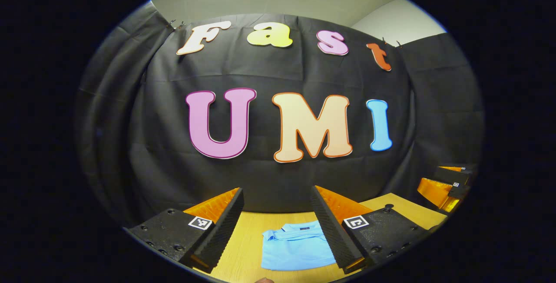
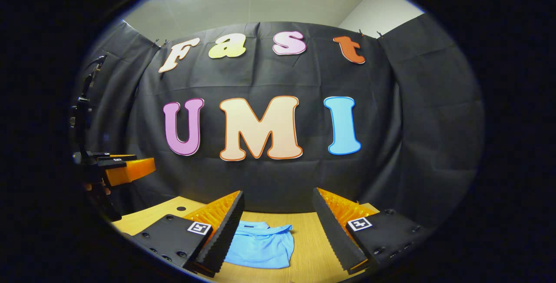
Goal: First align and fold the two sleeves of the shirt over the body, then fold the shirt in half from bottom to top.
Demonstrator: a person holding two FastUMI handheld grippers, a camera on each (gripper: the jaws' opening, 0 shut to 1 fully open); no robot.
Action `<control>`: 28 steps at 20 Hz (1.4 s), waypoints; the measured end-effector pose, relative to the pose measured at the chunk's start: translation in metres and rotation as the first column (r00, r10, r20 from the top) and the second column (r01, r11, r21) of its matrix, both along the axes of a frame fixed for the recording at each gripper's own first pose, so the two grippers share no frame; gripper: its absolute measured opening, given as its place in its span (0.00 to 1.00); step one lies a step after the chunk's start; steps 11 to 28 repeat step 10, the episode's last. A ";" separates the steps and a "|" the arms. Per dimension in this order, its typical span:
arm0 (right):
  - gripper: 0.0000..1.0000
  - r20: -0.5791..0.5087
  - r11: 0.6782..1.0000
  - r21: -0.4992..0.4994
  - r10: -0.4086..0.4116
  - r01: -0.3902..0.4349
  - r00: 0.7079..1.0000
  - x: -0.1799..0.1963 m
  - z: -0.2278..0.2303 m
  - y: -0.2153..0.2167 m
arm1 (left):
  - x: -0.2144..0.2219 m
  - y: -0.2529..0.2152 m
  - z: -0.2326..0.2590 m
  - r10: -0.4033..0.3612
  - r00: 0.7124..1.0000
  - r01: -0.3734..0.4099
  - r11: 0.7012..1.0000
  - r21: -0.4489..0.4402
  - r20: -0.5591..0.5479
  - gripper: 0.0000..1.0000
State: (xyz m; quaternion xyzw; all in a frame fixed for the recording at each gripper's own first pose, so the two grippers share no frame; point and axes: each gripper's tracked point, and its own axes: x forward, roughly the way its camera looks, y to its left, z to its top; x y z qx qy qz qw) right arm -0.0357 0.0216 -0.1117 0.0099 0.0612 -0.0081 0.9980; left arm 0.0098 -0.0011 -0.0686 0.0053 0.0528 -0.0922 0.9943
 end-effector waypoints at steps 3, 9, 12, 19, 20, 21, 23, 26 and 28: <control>0.98 0.014 0.999 -0.031 -0.013 0.014 1.000 -0.040 0.017 -0.002 | -0.037 0.008 0.014 -0.010 1.000 0.010 1.000 0.004 -0.014 0.93; 0.97 0.020 0.999 -0.046 0.003 -0.002 1.000 -0.098 0.029 0.006 | -0.105 0.037 0.025 0.014 1.000 -0.013 0.999 0.038 -0.015 0.94; 0.96 0.012 0.998 -0.058 0.009 -0.008 1.000 -0.102 0.027 0.007 | -0.111 0.041 0.024 0.020 1.000 -0.020 0.999 0.041 -0.014 0.94; 0.96 0.012 0.998 -0.058 0.009 -0.008 1.000 -0.102 0.027 0.007 | -0.111 0.041 0.024 0.020 1.000 -0.020 0.999 0.041 -0.014 0.94; 0.96 0.012 0.998 -0.058 0.009 -0.008 1.000 -0.102 0.027 0.007 | -0.111 0.041 0.024 0.020 1.000 -0.020 0.999 0.041 -0.014 0.94; 0.96 0.012 0.998 -0.058 0.009 -0.008 1.000 -0.102 0.027 0.007 | -0.111 0.041 0.024 0.020 1.000 -0.020 0.999 0.041 -0.014 0.94; 0.96 0.012 0.998 -0.058 0.009 -0.008 1.000 -0.102 0.027 0.007 | -0.111 0.041 0.024 0.020 1.000 -0.020 0.999 0.041 -0.014 0.94; 0.96 0.012 0.998 -0.058 0.009 -0.008 1.000 -0.102 0.027 0.007 | -0.111 0.041 0.024 0.020 1.000 -0.020 0.999 0.041 -0.014 0.94; 0.96 0.012 0.998 -0.058 0.009 -0.008 1.000 -0.102 0.027 0.007 | -0.111 0.041 0.024 0.020 1.000 -0.020 0.999 0.041 -0.014 0.94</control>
